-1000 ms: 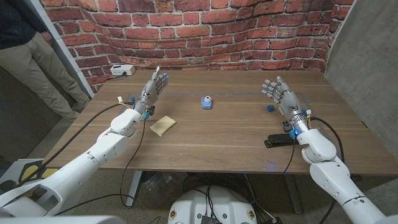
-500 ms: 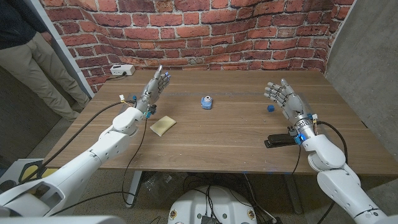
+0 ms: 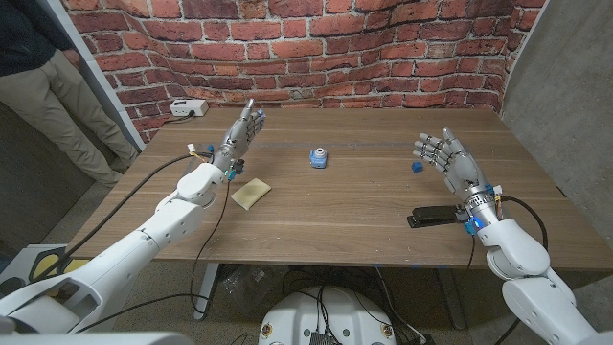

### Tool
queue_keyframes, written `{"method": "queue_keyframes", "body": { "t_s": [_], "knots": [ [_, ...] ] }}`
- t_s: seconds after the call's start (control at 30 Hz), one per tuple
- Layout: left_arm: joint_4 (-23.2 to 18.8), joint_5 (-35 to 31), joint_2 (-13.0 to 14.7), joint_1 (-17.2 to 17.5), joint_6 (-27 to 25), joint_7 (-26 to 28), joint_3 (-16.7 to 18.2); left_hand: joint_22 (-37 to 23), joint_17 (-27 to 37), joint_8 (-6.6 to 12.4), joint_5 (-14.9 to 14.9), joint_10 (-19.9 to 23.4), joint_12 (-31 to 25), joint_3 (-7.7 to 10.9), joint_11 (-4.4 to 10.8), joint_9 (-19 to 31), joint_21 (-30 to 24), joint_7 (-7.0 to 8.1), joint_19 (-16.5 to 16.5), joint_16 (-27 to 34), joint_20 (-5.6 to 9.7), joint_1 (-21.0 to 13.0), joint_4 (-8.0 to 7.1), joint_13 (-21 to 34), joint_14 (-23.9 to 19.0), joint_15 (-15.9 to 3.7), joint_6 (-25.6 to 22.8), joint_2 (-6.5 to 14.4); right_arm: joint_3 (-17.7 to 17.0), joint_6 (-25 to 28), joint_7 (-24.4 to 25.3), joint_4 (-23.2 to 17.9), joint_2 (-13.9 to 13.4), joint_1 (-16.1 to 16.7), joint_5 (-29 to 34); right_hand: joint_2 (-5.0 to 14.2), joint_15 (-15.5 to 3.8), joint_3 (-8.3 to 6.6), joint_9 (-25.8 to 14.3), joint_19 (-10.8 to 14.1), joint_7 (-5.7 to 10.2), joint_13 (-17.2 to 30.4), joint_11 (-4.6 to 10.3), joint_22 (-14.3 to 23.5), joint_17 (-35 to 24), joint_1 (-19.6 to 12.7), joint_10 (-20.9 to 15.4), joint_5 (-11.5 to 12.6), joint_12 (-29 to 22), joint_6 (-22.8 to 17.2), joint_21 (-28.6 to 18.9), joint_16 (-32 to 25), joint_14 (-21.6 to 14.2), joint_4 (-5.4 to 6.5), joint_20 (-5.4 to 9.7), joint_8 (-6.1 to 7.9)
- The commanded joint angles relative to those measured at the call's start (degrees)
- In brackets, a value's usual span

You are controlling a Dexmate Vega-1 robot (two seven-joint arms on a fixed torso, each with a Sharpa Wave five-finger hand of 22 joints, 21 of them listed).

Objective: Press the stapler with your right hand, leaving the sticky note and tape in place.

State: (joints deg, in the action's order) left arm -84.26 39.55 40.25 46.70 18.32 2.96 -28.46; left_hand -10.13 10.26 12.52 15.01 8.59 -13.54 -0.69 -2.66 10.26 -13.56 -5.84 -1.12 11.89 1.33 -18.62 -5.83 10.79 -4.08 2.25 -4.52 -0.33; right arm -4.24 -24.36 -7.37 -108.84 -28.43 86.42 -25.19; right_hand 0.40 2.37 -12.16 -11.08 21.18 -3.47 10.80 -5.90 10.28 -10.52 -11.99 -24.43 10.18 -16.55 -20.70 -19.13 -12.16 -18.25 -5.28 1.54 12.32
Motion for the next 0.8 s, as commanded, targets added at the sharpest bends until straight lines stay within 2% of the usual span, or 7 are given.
{"method": "queue_keyframes", "body": {
  "t_s": [0.03, 0.4, 0.53, 0.67, 0.73, 0.8],
  "knots": [
    [-1.7, -0.9, -0.1, 0.6, -0.8, 1.5, 0.1, -0.1, 0.2, 0.24, -0.3, 0.7, 0.0, 0.07, 0.07, 0.3, 0.1, -0.1, -0.3, -0.2, -0.1, -0.2, 0.17, 0.1, -0.6, -0.07, -0.5, 0.5, -3.3, -3.3, 1.3, -3.2, 2.1, 5.9, 2.3, -0.28, -0.53, 0.27, -0.1, 1.4, 0.08, 0.1, 0.07, 0.1, -0.2, 0.4, -1.5, 0.4, -0.6, -1.5, -0.2, -0.3, -1.3, 0.03, -0.07, 0.6],
    [-2.3, -1.8, -0.7, 0.3, -1.4, 1.7, -0.2, -0.1, 0.2, 0.13, -0.4, 0.8, 0.1, 0.06, 0.2, 0.3, 0.2, 0.02, -0.4, -0.2, -0.16, -0.4, 0.21, 0.1, -0.8, -0.19, -0.6, 0.8, -6.5, -2.7, 3.6, -7.6, 3.6, 10.7, 7.2, -0.22, -0.74, 0.27, -0.1, 2.3, 0.62, 0.1, 0.2, 0.1, -0.1, 0.2, -2.1, 0.5, -0.6, -2.3, -0.2, -0.3, -2.5, -0.1, -0.17, 0.69],
    [-3.3, -1.7, -0.5, 1.1, -2.0, 2.3, -0.1, -0.1, 0.3, 0.1, -0.5, 1.0, 0.1, 0.07, 0.13, 0.3, 0.3, 0.01, -0.5, -0.3, -0.23, -0.4, 0.23, 0.1, -0.9, -0.25, -0.7, 0.9, -7.8, -2.1, 4.2, -9.4, 4.4, 12.8, 8.3, -0.1, -1.08, 0.27, -0.1, 4.6, 0.64, 0.2, 0.65, 0.1, -0.1, 0.1, -1.9, 0.6, -0.2, -2.4, -0.7, -0.8, -4.9, -0.21, -0.25, 0.47],
    [-4.3, -1.7, -0.2, 2.0, -2.5, 3.4, 0.2, -0.1, 0.3, 0.04, -0.5, 1.0, 0.2, 0.08, 0.12, 0.3, 0.2, 0.0, -0.7, -0.3, -0.2, -0.5, 0.25, 0.1, -1.0, -0.25, -0.8, 1.0, -8.6, -2.4, 4.2, -10.4, 5.3, 14.5, 8.9, -0.09, -1.24, 0.3, -0.1, 5.5, 0.8, 0.2, 0.68, 0.1, -0.1, 0.1, -1.6, 0.6, 0.0, -2.6, -0.8, -1.0, -6.1, -0.27, 0.05, 0.4],
    [-4.7, -1.6, -0.1, 2.5, -2.5, 3.8, 0.4, -0.1, 0.3, 0.0, -0.5, 1.1, 0.2, 0.08, 0.19, 0.3, 0.3, 0.03, -0.7, -0.3, -0.2, -0.6, 0.26, 0.1, -1.1, -0.25, -0.8, 1.0, -8.2, -4.9, 4.2, -9.3, 6.5, 14.3, 9.6, -0.01, -1.68, 0.27, -0.1, 6.2, 0.82, 0.2, 0.88, 0.1, -0.1, 0.0, -1.7, 0.6, 0.1, -2.9, -1.0, -1.0, -6.7, -0.33, 0.23, 0.45],
    [-5.2, -1.6, -0.1, 3.0, -2.4, 4.2, 0.6, -0.1, 0.3, -0.02, -0.6, 1.1, 0.2, 0.08, 0.2, 0.3, 0.3, 0.01, -0.7, -0.3, -0.22, -0.6, 0.27, 0.1, -1.1, -0.29, -0.8, 1.1, -7.8, -6.9, 4.0, -8.1, 7.2, 14.0, 10.5, 0.12, -2.32, 0.17, -0.1, 8.0, 1.22, 0.2, 1.41, 0.1, -0.1, -0.4, -4.2, 0.6, -0.6, -5.2, -1.2, -1.1, -8.7, -0.6, 0.61, 1.04]
  ]
}}
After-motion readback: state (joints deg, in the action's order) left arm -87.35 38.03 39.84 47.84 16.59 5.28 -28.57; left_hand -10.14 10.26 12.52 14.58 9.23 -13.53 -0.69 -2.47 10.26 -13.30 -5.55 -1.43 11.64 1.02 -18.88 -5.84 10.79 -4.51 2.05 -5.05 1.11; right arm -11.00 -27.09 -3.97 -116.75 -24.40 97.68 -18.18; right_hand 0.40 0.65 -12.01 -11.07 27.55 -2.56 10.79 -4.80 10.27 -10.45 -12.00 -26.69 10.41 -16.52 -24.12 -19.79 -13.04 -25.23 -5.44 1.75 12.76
